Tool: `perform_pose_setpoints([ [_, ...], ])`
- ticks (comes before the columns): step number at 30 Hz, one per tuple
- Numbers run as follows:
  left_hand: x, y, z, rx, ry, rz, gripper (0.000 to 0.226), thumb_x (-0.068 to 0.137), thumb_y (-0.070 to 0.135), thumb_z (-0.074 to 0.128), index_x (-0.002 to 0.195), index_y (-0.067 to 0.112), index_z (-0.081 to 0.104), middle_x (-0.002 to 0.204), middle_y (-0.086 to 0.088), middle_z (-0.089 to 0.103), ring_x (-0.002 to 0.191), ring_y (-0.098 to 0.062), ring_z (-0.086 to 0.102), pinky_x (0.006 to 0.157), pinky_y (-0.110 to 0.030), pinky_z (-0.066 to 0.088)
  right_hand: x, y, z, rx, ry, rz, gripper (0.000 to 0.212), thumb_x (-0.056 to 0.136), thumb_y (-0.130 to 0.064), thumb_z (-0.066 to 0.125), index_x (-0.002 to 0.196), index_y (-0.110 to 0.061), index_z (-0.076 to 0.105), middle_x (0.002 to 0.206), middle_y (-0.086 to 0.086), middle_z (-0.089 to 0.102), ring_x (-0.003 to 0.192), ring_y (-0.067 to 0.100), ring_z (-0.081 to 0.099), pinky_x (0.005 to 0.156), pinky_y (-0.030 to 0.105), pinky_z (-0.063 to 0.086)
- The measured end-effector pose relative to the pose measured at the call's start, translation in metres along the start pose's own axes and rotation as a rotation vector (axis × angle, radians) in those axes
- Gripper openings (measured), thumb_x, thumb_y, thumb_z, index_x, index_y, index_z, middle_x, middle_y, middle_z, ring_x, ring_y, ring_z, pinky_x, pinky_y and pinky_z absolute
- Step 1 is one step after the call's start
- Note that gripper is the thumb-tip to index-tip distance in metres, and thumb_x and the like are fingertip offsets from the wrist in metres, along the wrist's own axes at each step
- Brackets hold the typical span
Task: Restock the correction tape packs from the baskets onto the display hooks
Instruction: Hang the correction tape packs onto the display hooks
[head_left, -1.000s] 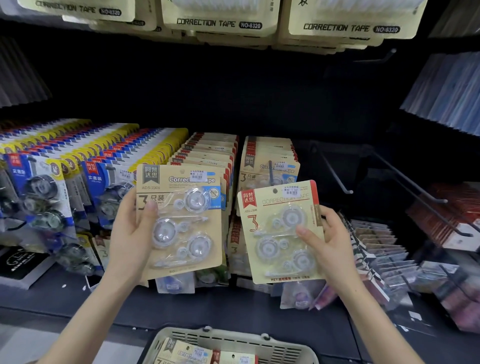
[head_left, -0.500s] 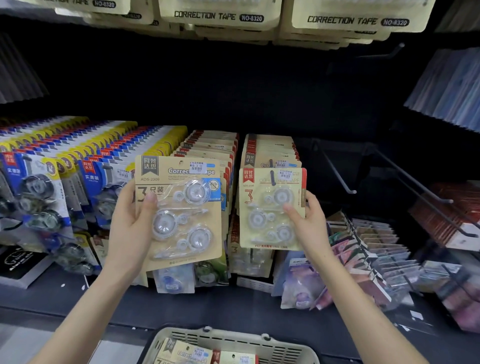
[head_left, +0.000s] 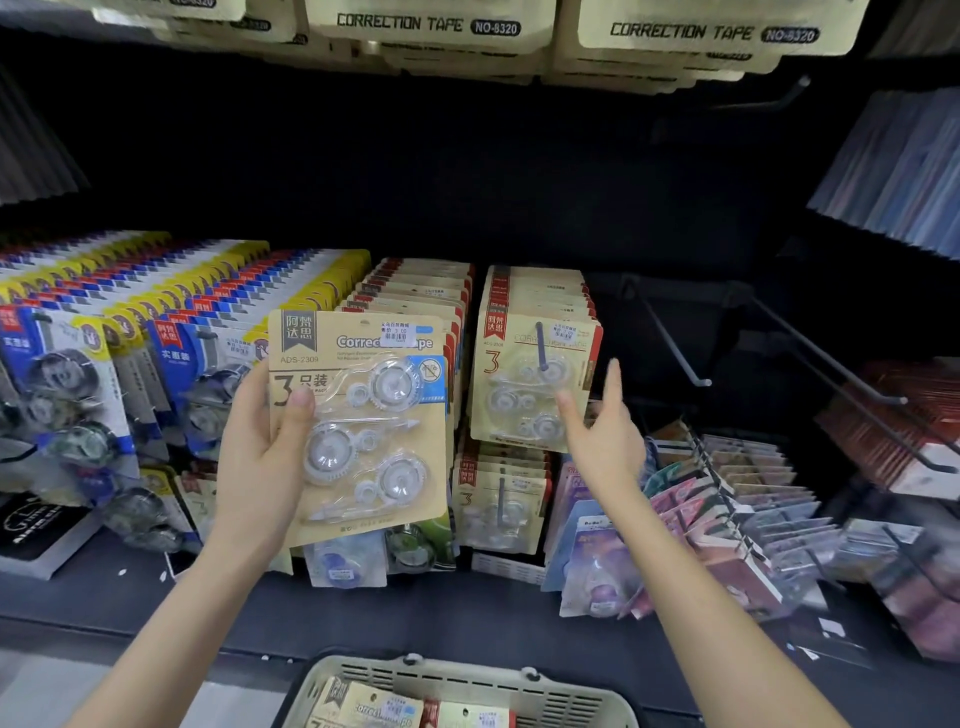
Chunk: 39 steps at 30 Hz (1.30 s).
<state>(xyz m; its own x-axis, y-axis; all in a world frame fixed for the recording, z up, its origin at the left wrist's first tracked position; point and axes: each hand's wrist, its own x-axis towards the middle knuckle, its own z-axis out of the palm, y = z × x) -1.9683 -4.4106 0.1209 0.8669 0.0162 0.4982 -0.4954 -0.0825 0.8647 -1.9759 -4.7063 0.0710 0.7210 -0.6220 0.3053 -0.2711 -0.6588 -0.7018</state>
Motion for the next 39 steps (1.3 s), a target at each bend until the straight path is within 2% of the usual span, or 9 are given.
perform_pose_setpoints([
  [3, -0.011, 0.005, 0.002, -0.089, -0.008, 0.005, 0.023, 0.101, 0.025, 0.049, 0.123, 0.03, 0.055, 0.115, 0.014, 0.068, 0.111, -0.008, 0.062, 0.093, -0.021, 0.049, -0.036, -0.013, -0.018, 0.208, 0.062, -0.031, 0.056, 0.094, -0.052, 0.053, 0.142, -0.023, 0.043, 0.102, -0.008, 0.065, 0.093, 0.012, 0.064, 0.077, 0.032, 0.045],
  [5, -0.023, 0.008, 0.01, -0.17, -0.059, -0.008, 0.026, 0.098, 0.022, 0.047, 0.122, 0.029, 0.054, 0.112, 0.016, 0.07, 0.107, -0.003, 0.064, 0.09, -0.018, 0.05, -0.066, -0.031, -0.032, 0.517, -0.139, -0.069, 0.038, 0.09, -0.048, 0.056, 0.121, -0.027, 0.055, 0.092, -0.011, 0.068, 0.087, 0.002, 0.065, 0.079, 0.026, 0.047],
  [8, -0.045, 0.006, 0.03, -0.178, -0.171, -0.005, 0.027, 0.1, 0.019, 0.05, 0.127, 0.023, 0.051, 0.113, 0.018, 0.069, 0.102, 0.001, 0.063, 0.089, -0.014, 0.048, -0.091, -0.05, -0.042, 0.896, -0.468, -0.057, 0.037, 0.081, -0.035, 0.061, 0.116, -0.023, 0.058, 0.097, -0.01, 0.075, 0.092, 0.005, 0.07, 0.08, 0.023, 0.056],
  [12, -0.053, -0.002, 0.046, -0.079, -0.289, -0.01, 0.035, 0.097, 0.043, 0.047, 0.131, 0.048, 0.046, 0.124, 0.024, 0.062, 0.114, 0.0, 0.059, 0.098, -0.02, 0.045, -0.092, -0.048, -0.044, 1.03, -0.444, -0.043, 0.042, 0.079, -0.024, 0.068, 0.12, -0.015, 0.061, 0.114, 0.002, 0.073, 0.109, 0.02, 0.068, 0.092, 0.034, 0.055],
  [17, -0.025, -0.015, 0.035, 0.558, -0.176, 0.271, 0.059, 0.095, 0.05, 0.041, 0.144, 0.018, 0.043, 0.137, -0.007, 0.051, 0.122, -0.025, 0.052, 0.101, -0.038, 0.039, -0.078, -0.031, -0.054, 0.945, -0.273, -0.093, 0.036, 0.087, -0.02, 0.067, 0.122, -0.014, 0.059, 0.115, 0.001, 0.071, 0.107, 0.017, 0.068, 0.079, 0.027, 0.055],
  [22, 0.007, -0.027, 0.034, 0.849, -0.115, 0.408, 0.061, 0.095, 0.051, 0.04, 0.147, 0.018, 0.041, 0.15, -0.025, 0.036, 0.138, -0.044, 0.034, 0.108, -0.057, 0.032, -0.061, -0.027, -0.059, 0.83, -0.146, -0.083, 0.027, 0.092, -0.013, 0.065, 0.119, -0.016, 0.061, 0.11, -0.004, 0.072, 0.102, 0.011, 0.068, 0.082, 0.026, 0.054],
  [27, 0.025, -0.042, 0.043, 0.943, -0.168, 0.443, 0.065, 0.09, 0.055, 0.043, 0.147, 0.024, 0.037, 0.153, -0.027, 0.031, 0.143, -0.046, 0.027, 0.111, -0.06, 0.027, -0.052, -0.025, -0.054, 0.786, -0.133, -0.08, 0.028, 0.093, -0.017, 0.066, 0.119, -0.025, 0.06, 0.111, -0.008, 0.07, 0.103, 0.008, 0.067, 0.092, 0.034, 0.055],
  [30, 0.029, -0.048, 0.047, 0.947, -0.149, 0.484, 0.066, 0.089, 0.045, 0.064, 0.146, 0.024, 0.039, 0.151, -0.029, 0.034, 0.14, -0.048, 0.03, 0.109, -0.063, 0.031, -0.048, -0.023, -0.048, 0.792, -0.12, -0.082, 0.033, 0.092, -0.019, 0.068, 0.119, -0.033, 0.057, 0.115, -0.008, 0.069, 0.105, 0.008, 0.066, 0.091, 0.032, 0.054],
  [39, 0.032, -0.059, 0.047, 0.994, -0.149, 0.52, 0.087, 0.075, 0.037, 0.082, 0.147, 0.025, 0.035, 0.15, -0.028, 0.036, 0.139, -0.048, 0.032, 0.106, -0.063, 0.034, -0.008, -0.02, -0.009, 0.623, -0.028, -0.08, 0.051, 0.097, -0.031, 0.059, 0.144, -0.026, 0.041, 0.111, -0.03, 0.059, 0.1, -0.015, 0.058, 0.082, 0.012, 0.045],
])
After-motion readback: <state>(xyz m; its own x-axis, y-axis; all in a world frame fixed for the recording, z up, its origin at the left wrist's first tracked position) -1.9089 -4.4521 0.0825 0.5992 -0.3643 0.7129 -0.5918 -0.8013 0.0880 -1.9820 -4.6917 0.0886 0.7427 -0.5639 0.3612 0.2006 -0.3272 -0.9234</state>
